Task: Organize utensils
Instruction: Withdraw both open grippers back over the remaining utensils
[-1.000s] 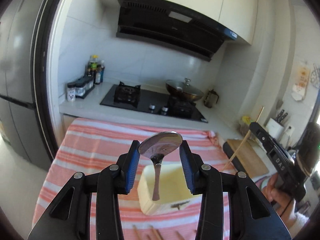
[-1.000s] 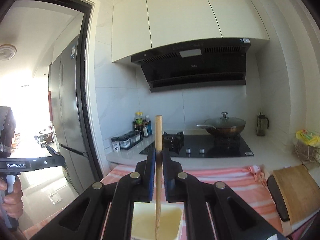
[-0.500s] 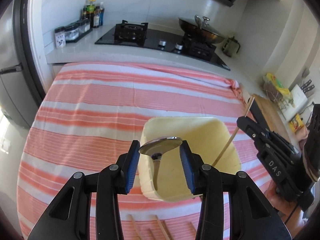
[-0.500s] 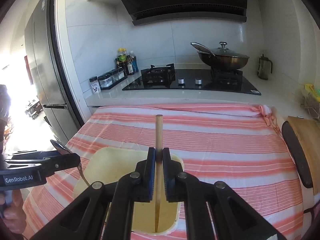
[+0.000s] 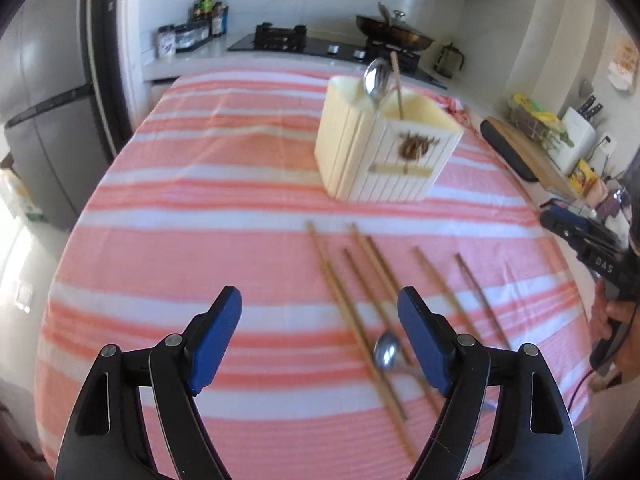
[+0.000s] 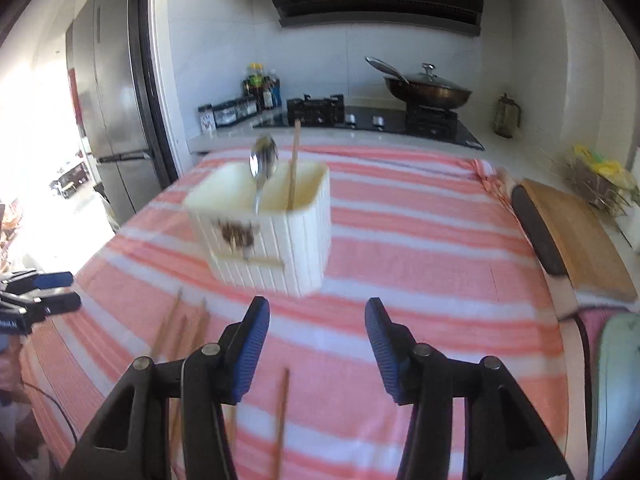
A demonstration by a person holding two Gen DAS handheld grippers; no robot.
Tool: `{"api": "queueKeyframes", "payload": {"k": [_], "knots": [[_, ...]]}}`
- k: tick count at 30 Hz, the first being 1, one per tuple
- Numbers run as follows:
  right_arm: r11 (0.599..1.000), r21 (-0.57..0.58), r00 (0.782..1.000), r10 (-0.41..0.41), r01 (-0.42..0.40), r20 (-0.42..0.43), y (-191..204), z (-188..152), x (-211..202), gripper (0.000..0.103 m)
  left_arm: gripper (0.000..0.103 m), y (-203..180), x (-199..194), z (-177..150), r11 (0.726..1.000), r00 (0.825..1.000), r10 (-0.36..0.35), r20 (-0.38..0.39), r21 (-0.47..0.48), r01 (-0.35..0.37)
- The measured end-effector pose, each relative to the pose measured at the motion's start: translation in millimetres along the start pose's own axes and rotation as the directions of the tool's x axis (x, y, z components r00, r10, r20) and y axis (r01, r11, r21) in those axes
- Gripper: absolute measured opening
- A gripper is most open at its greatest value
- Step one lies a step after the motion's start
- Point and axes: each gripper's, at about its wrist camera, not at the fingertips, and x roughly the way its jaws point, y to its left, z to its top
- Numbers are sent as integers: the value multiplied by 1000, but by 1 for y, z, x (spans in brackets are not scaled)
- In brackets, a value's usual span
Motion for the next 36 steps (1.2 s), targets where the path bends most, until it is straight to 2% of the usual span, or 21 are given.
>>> {"api": "queueKeyframes", "payload": {"k": [2, 4, 6, 9, 14, 25, 28, 32, 36], "knots": [[997, 12, 996, -82, 82, -35, 2, -42, -10, 51, 82, 2, 2, -27, 999, 1000, 21, -11, -45, -22], [989, 59, 990, -130, 134, -59, -1, -72, -17, 51, 82, 2, 6, -42, 996, 1000, 6, -19, -87, -7], [982, 93, 986, -157, 163, -61, -4, -91, -23, 51, 82, 0, 10, -50, 995, 1000, 10, -27, -94, -13], [978, 61, 979, -197, 200, -58, -1, -107, -27, 51, 82, -10, 13, -57, 997, 999, 32, -31, -67, -34], [977, 66, 979, -198, 201, -56, 2, -120, -35, 51, 82, -16, 12, -64, 998, 999, 30, -27, -57, -32], [978, 77, 981, -191, 193, -43, 5, -122, -35, 51, 82, -25, 14, -72, 998, 998, 42, -37, -35, -43], [978, 88, 982, -183, 186, -45, 4, -124, -35, 51, 82, -20, 19, -76, 997, 998, 47, -50, -63, -50], [977, 128, 985, -165, 170, -49, 0, -129, -35, 51, 82, -12, 25, -79, 993, 998, 10, -66, -120, -18], [977, 154, 989, -138, 146, -62, -1, -131, -32, 51, 82, -19, 29, -79, 993, 998, 1, -67, -121, -9]]}}
